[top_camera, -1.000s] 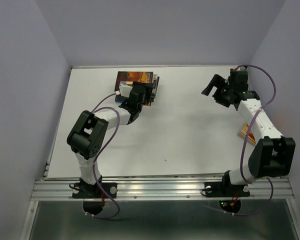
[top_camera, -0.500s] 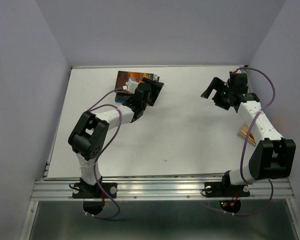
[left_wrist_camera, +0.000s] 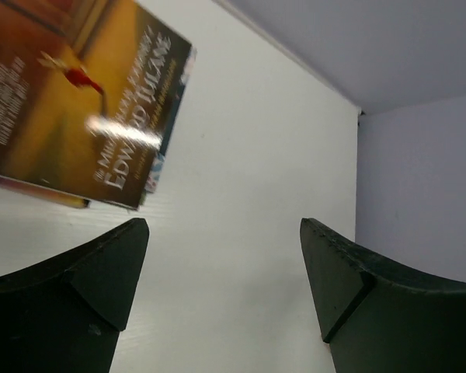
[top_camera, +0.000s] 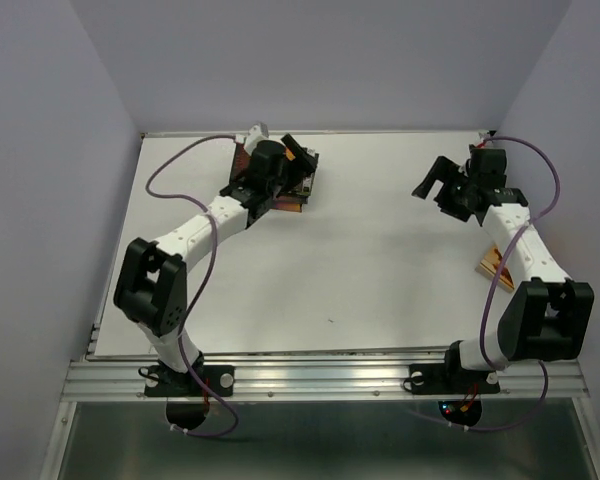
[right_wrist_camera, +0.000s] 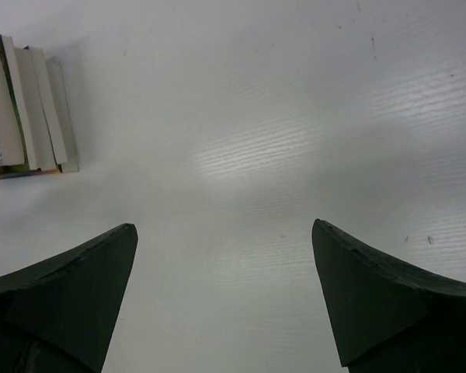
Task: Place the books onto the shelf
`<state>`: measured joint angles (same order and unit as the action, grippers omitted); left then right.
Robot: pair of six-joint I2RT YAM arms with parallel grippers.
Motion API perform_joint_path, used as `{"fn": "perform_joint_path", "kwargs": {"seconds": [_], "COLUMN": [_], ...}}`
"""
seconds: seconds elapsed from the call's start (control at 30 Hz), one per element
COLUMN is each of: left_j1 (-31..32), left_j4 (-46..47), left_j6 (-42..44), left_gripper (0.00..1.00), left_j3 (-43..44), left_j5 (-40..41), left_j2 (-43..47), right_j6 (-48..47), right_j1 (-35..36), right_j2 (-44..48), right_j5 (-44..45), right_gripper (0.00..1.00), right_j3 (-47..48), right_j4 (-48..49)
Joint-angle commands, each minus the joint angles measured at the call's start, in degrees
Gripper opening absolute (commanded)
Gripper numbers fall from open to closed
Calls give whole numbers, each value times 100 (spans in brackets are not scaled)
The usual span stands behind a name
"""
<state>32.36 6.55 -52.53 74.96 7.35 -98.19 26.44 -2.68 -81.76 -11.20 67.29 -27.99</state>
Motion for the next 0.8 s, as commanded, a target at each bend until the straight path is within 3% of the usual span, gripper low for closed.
{"fn": "perform_joint_path", "kwargs": {"seconds": [0.0,0.13,0.27,0.37,0.57,0.77], "left_j1": [-947,-1705,-2408,-2847,-3060,-3060], "left_j4": [-573,-1146,-1278,-1279,-1287,-1736], "left_j6": [1094,1771,3000,3336,3811,3961], "left_gripper": [92,92,90,88,71,65], "left_j3": [45,291,712,923,1486,2137], "left_j5": [284,153,-917,-1463,-2615,-2686], "left_j2": [1029,926,504,178,-577,-1263], "right_j6": [-603,-798,-719,-394,160,274], "right_j1": [135,565,1181,1497,2016,2306], "right_j2": [-68,-437,-999,-1482,-2519,-3688], "right_j5": [-566,-488,-698,-1050,-1183,-1349], "right_gripper": [100,100,100,100,100,100], "right_j3": [179,425,1021,1295,2357,3545], "right_j4": [135,136,460,872,1410,1393]}}
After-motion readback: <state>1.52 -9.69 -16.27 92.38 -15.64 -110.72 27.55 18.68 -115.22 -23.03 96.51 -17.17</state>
